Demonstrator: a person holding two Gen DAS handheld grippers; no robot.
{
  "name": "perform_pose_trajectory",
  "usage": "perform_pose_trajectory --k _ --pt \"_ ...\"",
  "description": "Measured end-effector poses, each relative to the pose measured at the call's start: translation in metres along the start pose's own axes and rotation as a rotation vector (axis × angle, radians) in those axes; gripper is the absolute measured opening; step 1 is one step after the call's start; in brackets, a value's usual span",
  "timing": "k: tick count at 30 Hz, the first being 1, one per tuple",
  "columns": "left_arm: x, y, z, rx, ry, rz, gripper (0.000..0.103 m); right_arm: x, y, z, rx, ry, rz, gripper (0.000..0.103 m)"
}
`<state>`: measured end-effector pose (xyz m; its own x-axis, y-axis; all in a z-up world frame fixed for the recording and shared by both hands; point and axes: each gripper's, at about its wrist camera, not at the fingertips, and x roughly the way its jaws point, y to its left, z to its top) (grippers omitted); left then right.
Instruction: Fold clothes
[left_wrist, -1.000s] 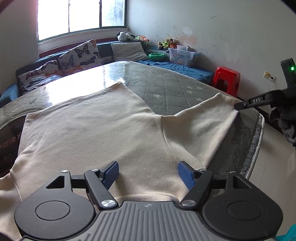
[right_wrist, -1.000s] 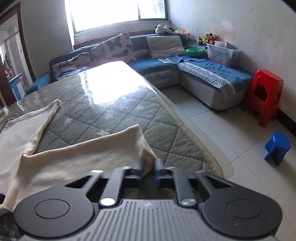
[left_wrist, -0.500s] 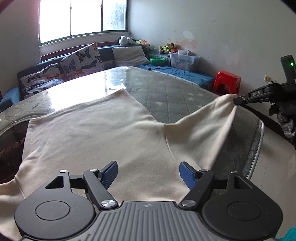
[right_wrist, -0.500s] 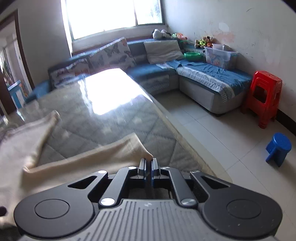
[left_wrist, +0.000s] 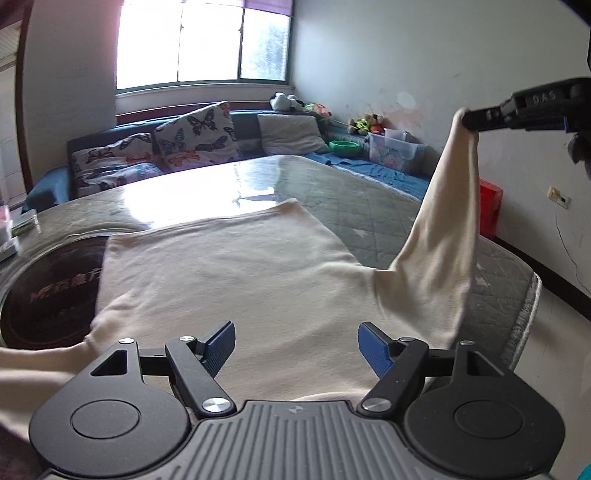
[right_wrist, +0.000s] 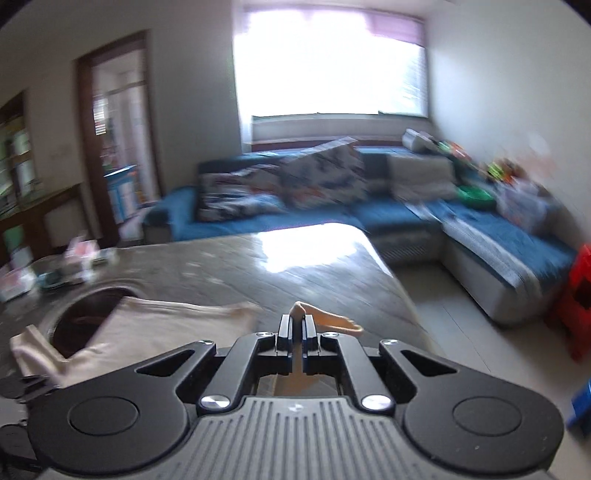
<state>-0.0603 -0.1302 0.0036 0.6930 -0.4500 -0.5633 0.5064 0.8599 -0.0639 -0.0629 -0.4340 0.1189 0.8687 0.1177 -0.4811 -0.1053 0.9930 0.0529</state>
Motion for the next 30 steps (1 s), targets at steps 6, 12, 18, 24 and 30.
perform_pose_trajectory --k 6,12,18,24,30 --pt "-0.019 0.025 -0.010 -0.054 -0.021 0.054 0.076 0.023 0.072 0.016 -0.141 0.002 0.151 0.004" --pt "-0.033 0.043 -0.023 -0.097 -0.022 0.101 0.076 0.058 0.136 0.005 -0.246 0.077 0.289 0.004" --pt "-0.039 0.055 -0.031 -0.138 -0.016 0.138 0.076 0.074 0.178 -0.010 -0.274 0.134 0.407 0.004" --pt "-0.044 0.061 -0.032 -0.148 -0.016 0.160 0.076 0.078 0.195 -0.016 -0.281 0.176 0.494 0.013" --pt "-0.049 0.067 -0.031 -0.155 -0.024 0.183 0.076 0.074 0.172 -0.019 -0.327 0.190 0.433 0.013"
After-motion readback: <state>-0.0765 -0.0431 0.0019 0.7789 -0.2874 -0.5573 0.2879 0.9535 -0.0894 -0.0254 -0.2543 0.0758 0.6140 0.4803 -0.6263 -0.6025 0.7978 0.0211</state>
